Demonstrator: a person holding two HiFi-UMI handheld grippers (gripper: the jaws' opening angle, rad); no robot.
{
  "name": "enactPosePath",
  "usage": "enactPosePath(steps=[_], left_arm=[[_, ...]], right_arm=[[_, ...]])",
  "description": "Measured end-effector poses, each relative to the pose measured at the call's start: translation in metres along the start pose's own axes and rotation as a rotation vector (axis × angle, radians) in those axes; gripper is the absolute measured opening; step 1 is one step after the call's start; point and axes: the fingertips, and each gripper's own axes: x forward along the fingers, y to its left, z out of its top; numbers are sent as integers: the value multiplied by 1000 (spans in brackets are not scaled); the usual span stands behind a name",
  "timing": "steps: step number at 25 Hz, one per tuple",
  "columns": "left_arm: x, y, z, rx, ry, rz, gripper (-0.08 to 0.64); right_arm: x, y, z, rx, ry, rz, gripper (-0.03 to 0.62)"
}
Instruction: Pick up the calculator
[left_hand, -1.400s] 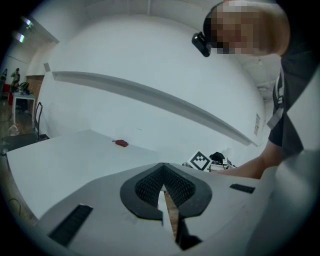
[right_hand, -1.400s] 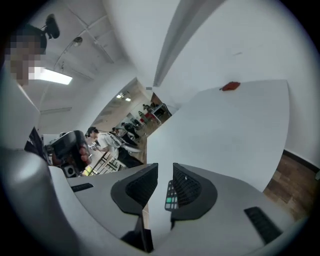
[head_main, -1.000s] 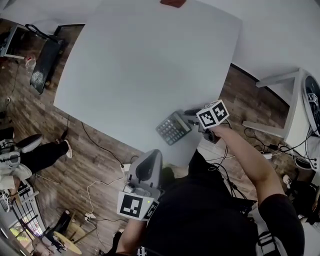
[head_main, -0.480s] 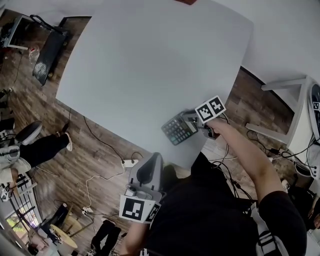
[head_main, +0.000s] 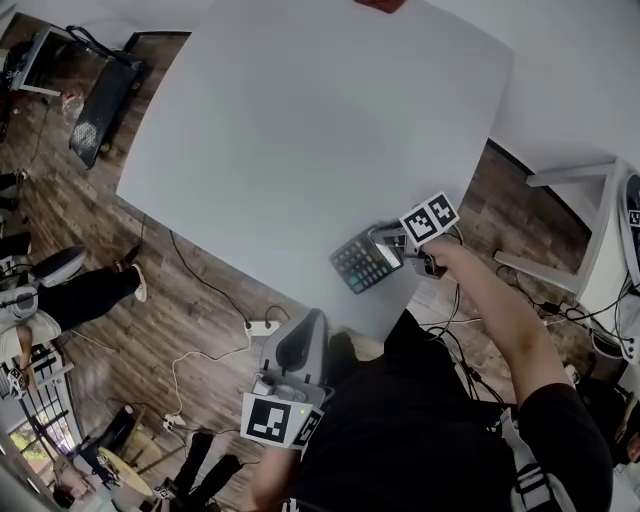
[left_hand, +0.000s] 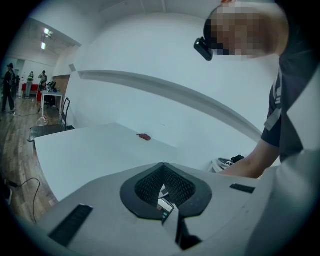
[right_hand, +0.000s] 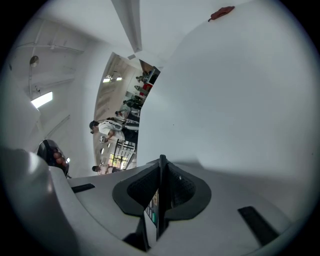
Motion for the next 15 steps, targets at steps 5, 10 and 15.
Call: enactPosePath(steps=[5, 10, 15], left_arm=[[-2, 0, 2, 8, -8, -19, 5], [-1, 0, 5, 14, -13, -47, 6], [0, -6, 15, 29, -33, -99, 5]], right_arm=[[-9, 8, 7, -3, -48, -4, 53], [-29, 36, 24, -7, -153, 23, 52], [-57, 76, 41, 14, -278, 60, 54]])
